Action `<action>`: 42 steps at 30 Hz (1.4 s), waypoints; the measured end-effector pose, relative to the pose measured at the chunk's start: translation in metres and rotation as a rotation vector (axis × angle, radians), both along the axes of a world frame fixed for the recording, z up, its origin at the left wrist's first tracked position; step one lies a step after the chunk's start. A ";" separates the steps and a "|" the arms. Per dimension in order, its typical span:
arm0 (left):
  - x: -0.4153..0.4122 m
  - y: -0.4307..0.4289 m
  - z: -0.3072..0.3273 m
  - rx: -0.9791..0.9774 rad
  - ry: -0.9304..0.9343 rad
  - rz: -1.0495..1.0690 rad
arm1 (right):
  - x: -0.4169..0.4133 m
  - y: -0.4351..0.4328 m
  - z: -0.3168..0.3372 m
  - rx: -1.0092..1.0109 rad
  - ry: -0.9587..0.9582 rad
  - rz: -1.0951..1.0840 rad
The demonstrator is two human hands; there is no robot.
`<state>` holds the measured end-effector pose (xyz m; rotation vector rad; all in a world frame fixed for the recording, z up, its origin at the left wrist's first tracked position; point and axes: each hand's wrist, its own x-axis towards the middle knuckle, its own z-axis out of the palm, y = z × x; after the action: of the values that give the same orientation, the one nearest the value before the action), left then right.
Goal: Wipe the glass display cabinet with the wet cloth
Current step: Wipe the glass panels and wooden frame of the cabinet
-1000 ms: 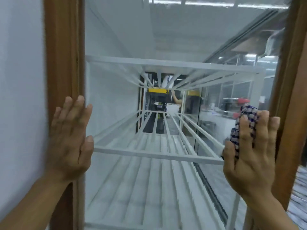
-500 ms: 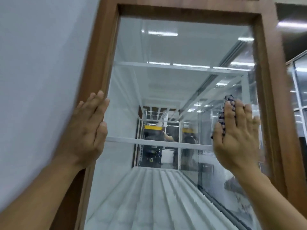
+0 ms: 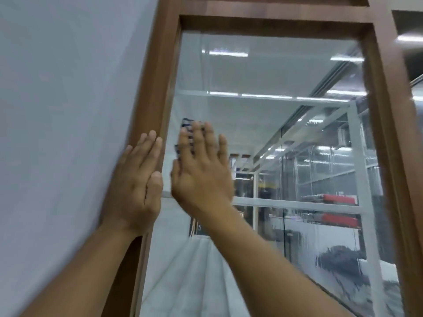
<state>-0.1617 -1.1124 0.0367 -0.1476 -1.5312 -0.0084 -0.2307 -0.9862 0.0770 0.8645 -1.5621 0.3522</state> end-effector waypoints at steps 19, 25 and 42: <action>-0.021 0.030 -0.019 -0.078 -0.055 0.215 | -0.066 0.146 -0.050 -0.167 0.014 -0.054; -0.024 0.009 -0.040 -0.123 -0.086 0.218 | -0.103 0.240 -0.050 -0.295 -0.081 -0.108; 0.004 0.011 -0.096 -0.038 -0.073 0.016 | -0.037 0.074 -0.108 -0.130 0.048 -0.057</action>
<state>-0.1578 -1.1012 -0.0595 -0.1670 -1.6060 0.0282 -0.2677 -0.9117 -0.0313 0.7215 -1.4995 0.3855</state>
